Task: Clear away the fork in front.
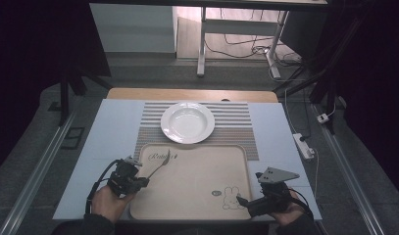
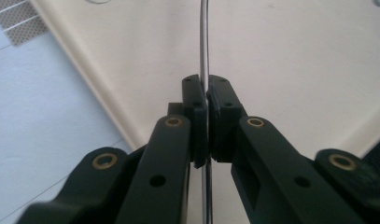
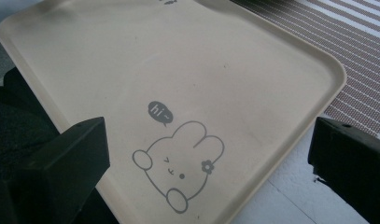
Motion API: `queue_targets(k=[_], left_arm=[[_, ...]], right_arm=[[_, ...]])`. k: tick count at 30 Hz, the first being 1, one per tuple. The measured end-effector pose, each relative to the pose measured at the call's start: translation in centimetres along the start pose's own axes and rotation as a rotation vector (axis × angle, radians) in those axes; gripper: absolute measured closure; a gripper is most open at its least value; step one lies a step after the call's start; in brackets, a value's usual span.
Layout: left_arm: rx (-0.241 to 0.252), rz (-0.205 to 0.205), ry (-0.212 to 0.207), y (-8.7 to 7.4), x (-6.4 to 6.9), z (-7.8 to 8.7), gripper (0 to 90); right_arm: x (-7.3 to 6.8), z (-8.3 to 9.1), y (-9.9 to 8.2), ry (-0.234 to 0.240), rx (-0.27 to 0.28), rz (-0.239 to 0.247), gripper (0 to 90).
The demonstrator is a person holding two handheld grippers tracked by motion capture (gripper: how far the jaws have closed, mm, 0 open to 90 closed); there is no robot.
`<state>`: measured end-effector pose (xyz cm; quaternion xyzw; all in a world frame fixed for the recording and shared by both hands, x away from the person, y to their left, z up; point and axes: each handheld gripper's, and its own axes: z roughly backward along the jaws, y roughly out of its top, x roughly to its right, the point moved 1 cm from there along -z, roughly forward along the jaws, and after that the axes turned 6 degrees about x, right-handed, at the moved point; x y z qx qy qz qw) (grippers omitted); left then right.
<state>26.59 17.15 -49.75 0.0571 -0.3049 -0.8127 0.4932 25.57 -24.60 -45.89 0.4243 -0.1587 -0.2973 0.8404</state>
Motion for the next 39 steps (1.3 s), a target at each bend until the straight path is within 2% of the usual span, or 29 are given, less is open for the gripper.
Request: queue_targets(k=[5,9,12,15,19,20,21,23,28,30,34,35,39], left_arm=[[-0.015,0.079,0.014,-0.2,-0.1,-1.1,86.4],[-0.045,0.096,0.034,-0.3,0.3,-2.1,86.4],[-0.068,0.089,0.057,-0.6,0.9,-2.8,86.3],[-0.058,0.079,0.064,-0.8,1.0,-2.8,85.7],[-0.047,0.096,0.018,-1.0,0.7,-2.7,80.7],[-0.049,0.096,0.022,-0.9,0.6,-2.7,78.4],[-0.048,0.091,0.029,-0.9,0.6,-2.7,76.0],[-0.041,0.081,0.018,-0.8,0.4,-2.5,69.4],[0.017,0.055,-0.005,0.2,-0.1,-1.7,63.6],[0.046,0.047,-0.020,1.1,-0.5,-1.4,65.7],[0.054,0.010,-0.063,3.0,-1.3,-1.6,86.2],[0.053,0.009,-0.065,3.4,-1.4,-1.8,88.9],[0.036,-0.005,-0.061,4.8,-1.9,-3.3,89.1]], right_arm=[[0.0,0.2,-0.2,-0.005,-0.004,0.002,0.0],[-0.1,0.3,-0.3,-0.009,-0.014,0.007,0.0],[-0.1,0.3,-0.4,-0.009,-0.017,0.014,0.0],[-0.1,0.3,-0.5,-0.010,-0.022,0.018,0.0],[-0.1,0.3,-0.6,-0.007,-0.027,0.020,0.0],[-0.1,0.2,-0.6,-0.007,-0.027,0.021,0.0],[-0.1,0.2,-0.6,-0.006,-0.028,0.024,0.0],[-0.1,0.2,-0.5,-0.004,-0.029,0.026,0.0],[-0.1,0.2,-0.5,-0.005,-0.034,0.031,0.0],[-0.1,0.2,-0.5,-0.003,-0.029,0.029,0.0],[-0.1,0.1,-0.5,0.001,-0.032,0.029,0.0],[-0.1,0.1,-0.5,0.000,-0.035,0.032,0.0],[-0.1,0.0,-0.5,-0.002,-0.035,0.030,0.0]])
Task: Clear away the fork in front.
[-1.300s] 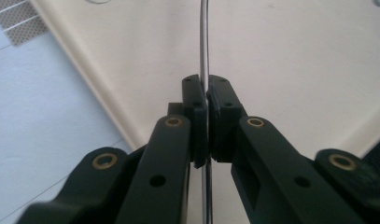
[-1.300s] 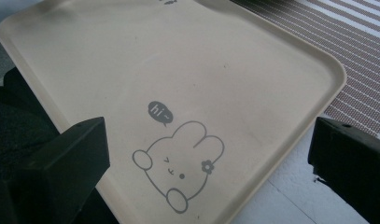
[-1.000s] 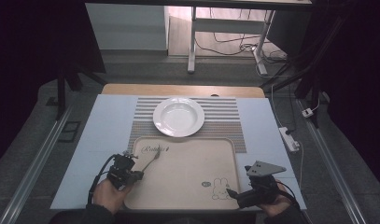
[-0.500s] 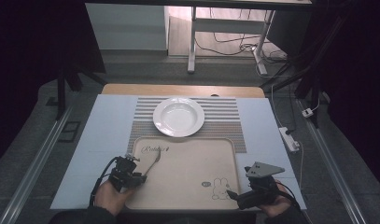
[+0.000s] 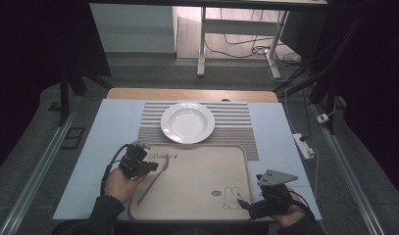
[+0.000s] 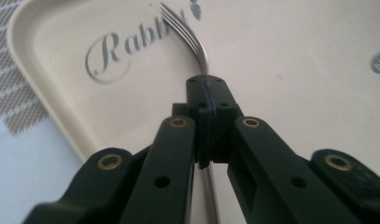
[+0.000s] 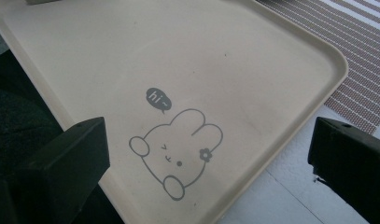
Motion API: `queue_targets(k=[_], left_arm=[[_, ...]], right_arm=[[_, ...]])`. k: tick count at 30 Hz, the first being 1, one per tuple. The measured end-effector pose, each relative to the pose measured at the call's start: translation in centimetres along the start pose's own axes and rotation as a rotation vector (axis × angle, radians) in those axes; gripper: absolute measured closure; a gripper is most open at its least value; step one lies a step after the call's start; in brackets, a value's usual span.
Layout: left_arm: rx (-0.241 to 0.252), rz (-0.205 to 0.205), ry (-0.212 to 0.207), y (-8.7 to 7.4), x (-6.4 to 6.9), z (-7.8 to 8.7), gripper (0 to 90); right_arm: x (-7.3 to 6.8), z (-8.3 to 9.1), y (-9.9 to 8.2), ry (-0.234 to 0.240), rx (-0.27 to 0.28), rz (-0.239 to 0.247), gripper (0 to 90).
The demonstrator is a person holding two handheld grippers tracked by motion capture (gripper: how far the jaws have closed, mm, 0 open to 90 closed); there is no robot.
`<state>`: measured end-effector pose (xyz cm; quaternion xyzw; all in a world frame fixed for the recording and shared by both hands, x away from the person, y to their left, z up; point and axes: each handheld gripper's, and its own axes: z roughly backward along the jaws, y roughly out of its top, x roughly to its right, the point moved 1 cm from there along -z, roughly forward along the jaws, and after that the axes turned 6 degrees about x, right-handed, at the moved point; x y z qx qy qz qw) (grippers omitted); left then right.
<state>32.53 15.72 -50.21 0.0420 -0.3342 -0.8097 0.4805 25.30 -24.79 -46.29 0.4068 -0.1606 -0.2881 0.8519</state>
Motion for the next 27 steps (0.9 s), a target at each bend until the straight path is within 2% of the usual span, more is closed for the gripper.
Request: queue_targets(k=[3,11,16,22,24,27], left_arm=[[-0.008,-0.016,0.022,0.5,-0.3,-1.1,89.1],[-0.003,-0.047,0.004,1.5,0.4,-2.7,89.1],[0.003,-0.062,-0.035,1.8,1.2,-3.0,89.1],[0.006,-0.100,-0.078,2.1,2.2,-3.4,89.0],[0.021,-0.106,-0.118,2.2,2.5,-3.4,89.0],[0.009,-0.128,-0.134,2.3,3.1,-4.0,89.0]], right_arm=[[0.0,0.0,0.0,-0.001,-0.002,-0.001,0.0],[0.1,-0.1,-0.1,0.001,-0.005,0.000,0.0],[0.1,-0.1,-0.1,0.001,-0.006,0.000,0.0],[0.1,-0.1,-0.1,0.000,-0.006,0.000,0.0],[0.1,-0.1,-0.1,0.000,-0.006,0.001,0.0],[0.1,-0.1,-0.1,0.000,-0.007,0.002,0.0]])
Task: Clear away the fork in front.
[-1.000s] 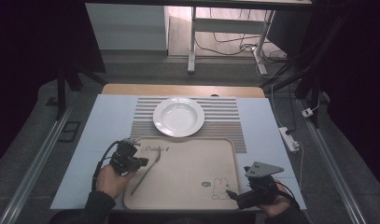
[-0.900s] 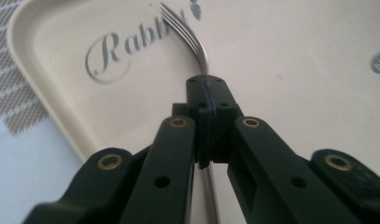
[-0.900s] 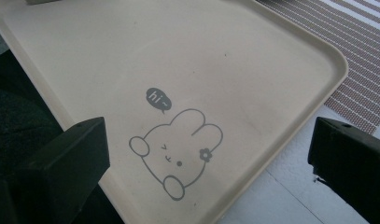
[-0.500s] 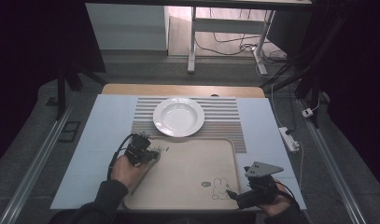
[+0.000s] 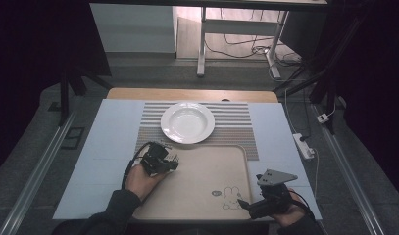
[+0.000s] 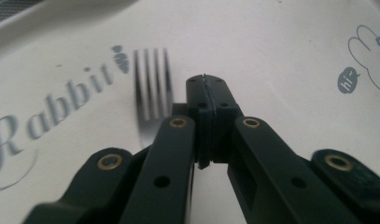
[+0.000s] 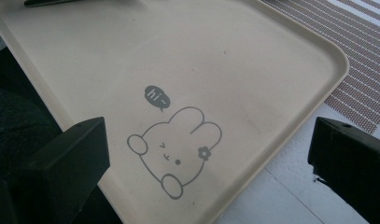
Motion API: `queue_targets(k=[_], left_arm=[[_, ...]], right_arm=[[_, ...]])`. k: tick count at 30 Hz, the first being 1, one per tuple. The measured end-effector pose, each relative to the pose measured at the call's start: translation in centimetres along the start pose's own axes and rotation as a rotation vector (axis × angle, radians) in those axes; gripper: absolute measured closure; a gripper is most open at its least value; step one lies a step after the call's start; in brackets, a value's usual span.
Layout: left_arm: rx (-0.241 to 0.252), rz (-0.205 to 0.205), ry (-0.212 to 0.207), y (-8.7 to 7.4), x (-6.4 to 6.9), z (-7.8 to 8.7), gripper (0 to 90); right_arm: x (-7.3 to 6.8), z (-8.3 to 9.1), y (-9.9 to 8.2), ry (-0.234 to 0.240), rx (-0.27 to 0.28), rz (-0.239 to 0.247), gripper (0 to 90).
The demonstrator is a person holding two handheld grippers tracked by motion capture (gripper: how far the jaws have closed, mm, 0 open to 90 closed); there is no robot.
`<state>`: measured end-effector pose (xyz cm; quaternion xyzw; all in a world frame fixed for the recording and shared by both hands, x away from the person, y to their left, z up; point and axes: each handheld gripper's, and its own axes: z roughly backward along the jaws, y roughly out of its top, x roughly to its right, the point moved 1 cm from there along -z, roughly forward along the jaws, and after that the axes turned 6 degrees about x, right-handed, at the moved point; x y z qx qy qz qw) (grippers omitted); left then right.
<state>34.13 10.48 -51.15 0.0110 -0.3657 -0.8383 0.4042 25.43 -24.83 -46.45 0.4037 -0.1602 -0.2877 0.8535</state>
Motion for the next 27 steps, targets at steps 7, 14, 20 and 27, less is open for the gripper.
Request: queue_targets(k=[7,14,20,27], left_arm=[[-0.059,-0.045,0.030,-0.2,0.4,-1.7,89.0],[-0.046,0.006,0.074,-0.6,-1.3,-1.2,89.0],[-0.051,0.055,0.119,-1.1,-2.9,-0.1,89.0],[-0.055,0.080,0.139,-1.6,-4.5,1.0,89.0]], right_arm=[[0.0,0.0,0.0,0.002,0.000,0.002,0.0],[0.0,0.0,0.0,0.006,0.000,0.005,0.0],[0.0,0.0,-0.1,0.009,-0.003,0.003,0.0],[0.0,-0.1,-0.1,0.012,-0.008,0.005,0.0]])
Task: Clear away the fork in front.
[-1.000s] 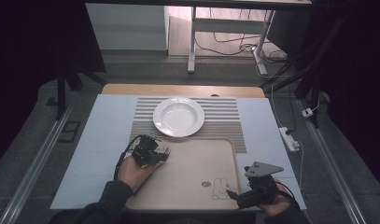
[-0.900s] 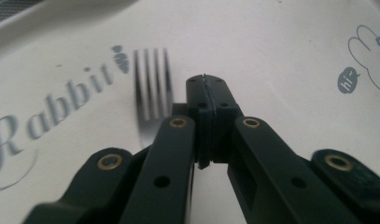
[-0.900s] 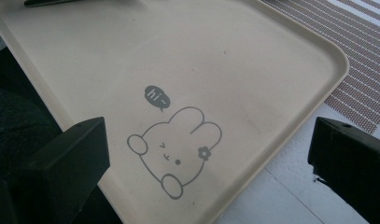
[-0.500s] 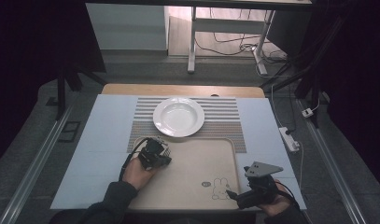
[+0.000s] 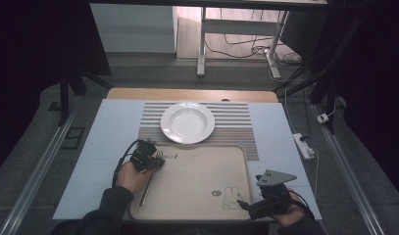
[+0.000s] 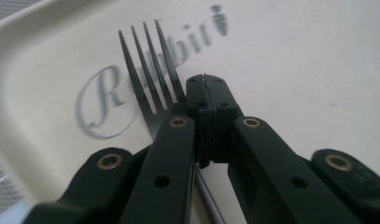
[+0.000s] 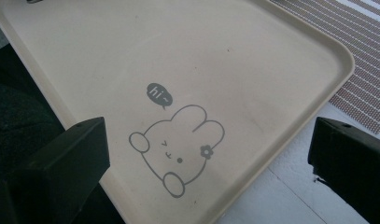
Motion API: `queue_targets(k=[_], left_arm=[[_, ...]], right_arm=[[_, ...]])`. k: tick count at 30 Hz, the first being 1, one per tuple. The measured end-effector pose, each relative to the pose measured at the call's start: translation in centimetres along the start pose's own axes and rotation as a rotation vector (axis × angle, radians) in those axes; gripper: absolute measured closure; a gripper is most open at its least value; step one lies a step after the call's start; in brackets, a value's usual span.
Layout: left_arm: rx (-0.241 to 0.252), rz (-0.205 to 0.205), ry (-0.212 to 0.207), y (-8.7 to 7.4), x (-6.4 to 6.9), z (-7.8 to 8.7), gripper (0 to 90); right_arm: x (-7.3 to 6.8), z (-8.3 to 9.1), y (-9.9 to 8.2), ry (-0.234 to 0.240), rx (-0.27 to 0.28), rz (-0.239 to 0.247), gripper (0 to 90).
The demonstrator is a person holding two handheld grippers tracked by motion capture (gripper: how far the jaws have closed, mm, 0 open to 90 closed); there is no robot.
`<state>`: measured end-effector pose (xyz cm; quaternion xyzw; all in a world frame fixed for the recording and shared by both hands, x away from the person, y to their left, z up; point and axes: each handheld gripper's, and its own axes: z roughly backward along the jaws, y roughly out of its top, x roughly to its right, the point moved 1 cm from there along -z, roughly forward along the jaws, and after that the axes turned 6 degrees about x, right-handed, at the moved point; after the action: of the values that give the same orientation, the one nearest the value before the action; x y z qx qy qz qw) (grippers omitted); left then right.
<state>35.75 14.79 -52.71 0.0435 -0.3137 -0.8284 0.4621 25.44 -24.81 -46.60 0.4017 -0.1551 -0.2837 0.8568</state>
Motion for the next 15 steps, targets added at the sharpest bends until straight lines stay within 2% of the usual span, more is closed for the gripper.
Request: queue_targets(k=[2,6,10,12,15], left_arm=[[-0.005,0.005,0.019,-0.1,-0.5,0.3,89.0],[-0.004,0.035,0.030,-0.4,-1.3,0.7,89.0],[0.005,0.047,0.017,-0.5,-1.5,0.7,88.1],[0.012,0.047,0.006,-0.5,-1.4,0.7,82.8],[0.030,0.037,0.017,-0.4,-1.2,0.8,74.7]], right_arm=[[0.0,0.0,0.0,0.001,-0.001,-0.001,0.0],[0.0,0.0,0.0,0.000,0.000,-0.001,0.0],[0.1,-0.1,-0.1,0.001,-0.002,-0.001,0.0],[0.0,-0.1,-0.1,0.002,-0.002,0.000,0.0],[0.1,-0.1,-0.1,0.005,-0.001,-0.010,0.0]])
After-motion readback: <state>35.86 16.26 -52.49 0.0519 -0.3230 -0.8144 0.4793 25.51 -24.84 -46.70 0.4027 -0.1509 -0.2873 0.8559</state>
